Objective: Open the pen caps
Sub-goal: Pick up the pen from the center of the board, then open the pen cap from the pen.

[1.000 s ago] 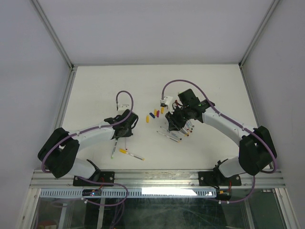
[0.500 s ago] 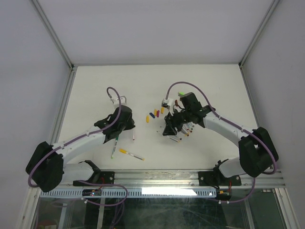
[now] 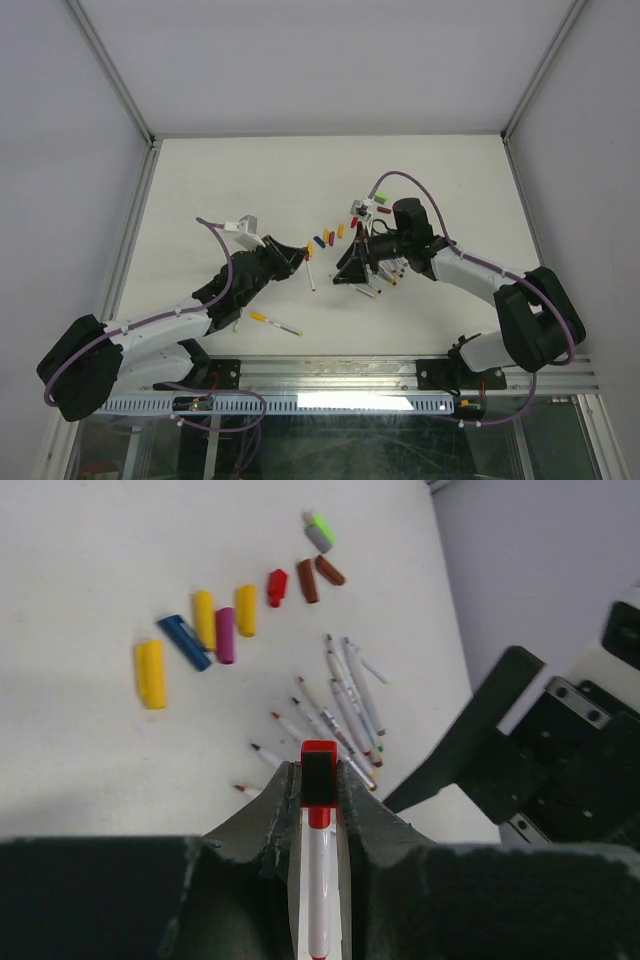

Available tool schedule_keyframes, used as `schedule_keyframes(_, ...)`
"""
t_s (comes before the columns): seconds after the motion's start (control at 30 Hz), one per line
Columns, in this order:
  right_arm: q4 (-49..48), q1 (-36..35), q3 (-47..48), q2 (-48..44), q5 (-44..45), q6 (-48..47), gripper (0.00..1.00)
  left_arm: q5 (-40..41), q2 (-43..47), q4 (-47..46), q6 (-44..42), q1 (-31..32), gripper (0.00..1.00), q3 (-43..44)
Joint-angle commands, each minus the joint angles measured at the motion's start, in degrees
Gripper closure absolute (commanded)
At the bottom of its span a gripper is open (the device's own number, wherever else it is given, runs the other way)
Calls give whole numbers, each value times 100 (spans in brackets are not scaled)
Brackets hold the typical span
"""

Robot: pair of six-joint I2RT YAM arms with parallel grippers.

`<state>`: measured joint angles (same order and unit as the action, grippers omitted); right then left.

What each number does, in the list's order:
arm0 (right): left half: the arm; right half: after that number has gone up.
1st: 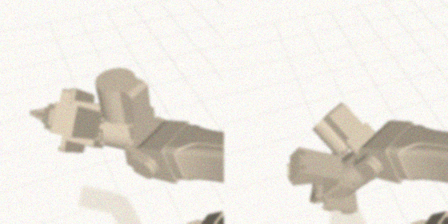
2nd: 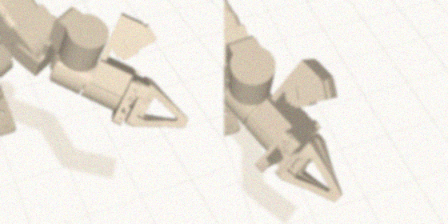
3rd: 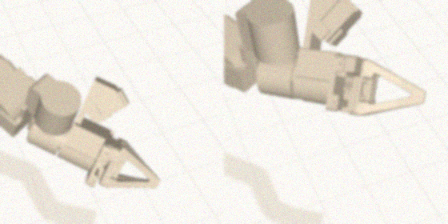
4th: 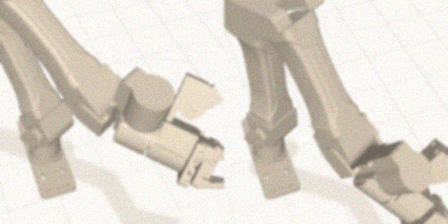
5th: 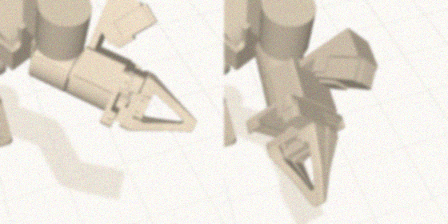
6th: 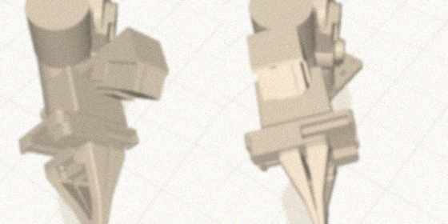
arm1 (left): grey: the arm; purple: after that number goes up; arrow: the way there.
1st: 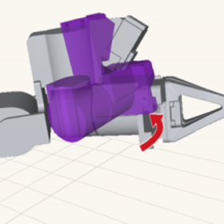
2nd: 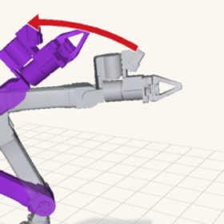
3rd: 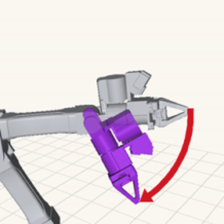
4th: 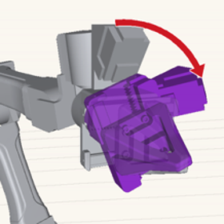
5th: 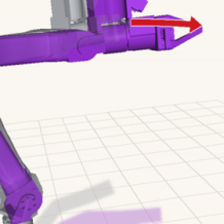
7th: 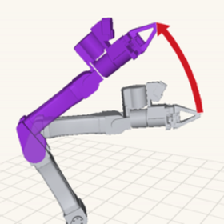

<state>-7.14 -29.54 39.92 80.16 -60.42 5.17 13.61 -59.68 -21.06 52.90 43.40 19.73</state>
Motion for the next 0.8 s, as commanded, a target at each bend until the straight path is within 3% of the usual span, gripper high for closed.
schedule_keyframes(0.0, -920, 59, -11, 160, -231, 779, 24, 469, -306, -1636, 254, 411, 100, 135)
schedule_keyframes(0.5, -749, 69, 63, 216, 302, 995, 29, 1153, -1309, -2606, 357, 1119, 100, 573)
schedule_keyframes(0.63, -686, 67, 89, 192, 345, 1014, 39, 1191, -1540, -2707, 352, 1204, 100, 682)
schedule_keyframes(0.77, -554, 69, 157, 215, 292, 992, 74, 1223, -1639, -2747, 302, 1232, 100, 736)
